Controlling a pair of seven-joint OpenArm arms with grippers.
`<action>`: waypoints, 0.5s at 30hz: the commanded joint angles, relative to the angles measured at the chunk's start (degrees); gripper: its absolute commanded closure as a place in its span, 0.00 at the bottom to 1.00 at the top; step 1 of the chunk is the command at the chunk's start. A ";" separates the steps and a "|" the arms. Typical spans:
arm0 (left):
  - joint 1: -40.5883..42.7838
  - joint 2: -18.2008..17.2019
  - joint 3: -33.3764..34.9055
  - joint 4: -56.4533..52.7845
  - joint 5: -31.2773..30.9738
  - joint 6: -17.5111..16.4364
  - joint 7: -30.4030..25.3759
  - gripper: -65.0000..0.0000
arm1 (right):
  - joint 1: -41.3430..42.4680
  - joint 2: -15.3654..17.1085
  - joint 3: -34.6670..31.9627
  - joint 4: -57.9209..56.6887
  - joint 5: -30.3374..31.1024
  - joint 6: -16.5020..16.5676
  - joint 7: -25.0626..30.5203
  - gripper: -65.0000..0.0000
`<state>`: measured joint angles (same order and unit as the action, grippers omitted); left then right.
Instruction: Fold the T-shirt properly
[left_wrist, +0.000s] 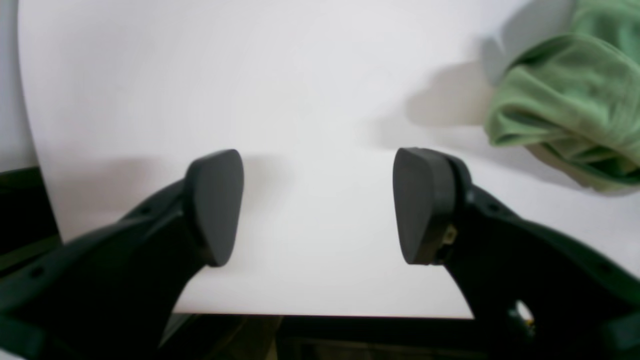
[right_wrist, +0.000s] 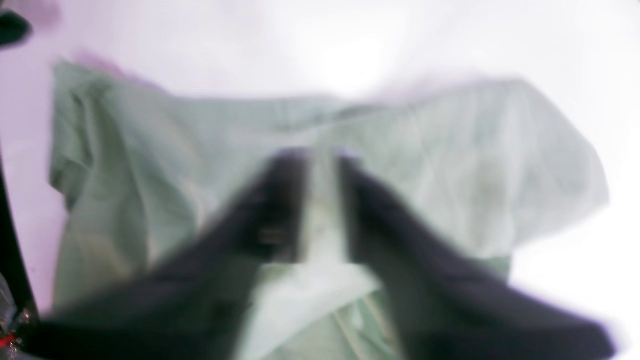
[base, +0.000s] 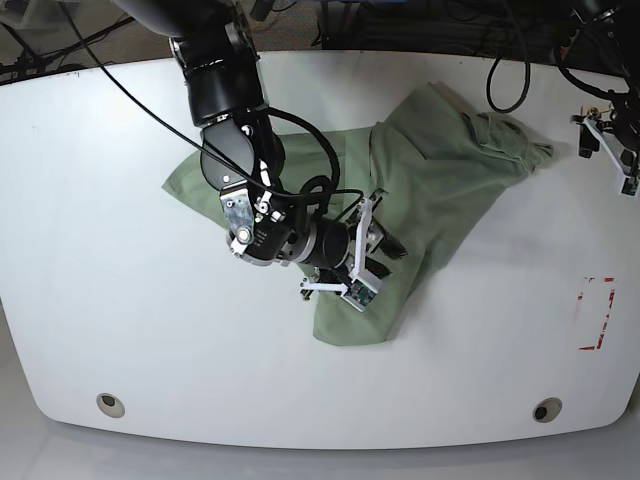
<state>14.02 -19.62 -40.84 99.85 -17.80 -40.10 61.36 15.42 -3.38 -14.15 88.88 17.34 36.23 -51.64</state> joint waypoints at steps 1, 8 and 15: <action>0.26 -1.17 -0.44 1.03 -0.26 0.10 -0.75 0.36 | -1.75 0.17 2.94 1.01 0.81 0.21 0.60 0.43; 0.35 -1.17 0.00 0.85 -0.26 0.10 -0.75 0.43 | -7.64 -0.27 10.06 1.01 0.99 0.21 0.69 0.27; 0.26 -1.17 1.32 0.67 -0.26 0.10 -0.75 0.43 | -12.21 -0.27 9.62 1.62 2.13 0.48 -1.77 0.37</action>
<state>14.59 -19.64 -40.07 99.70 -17.61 -40.10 61.23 2.72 -3.66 -4.56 88.97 17.85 36.29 -53.78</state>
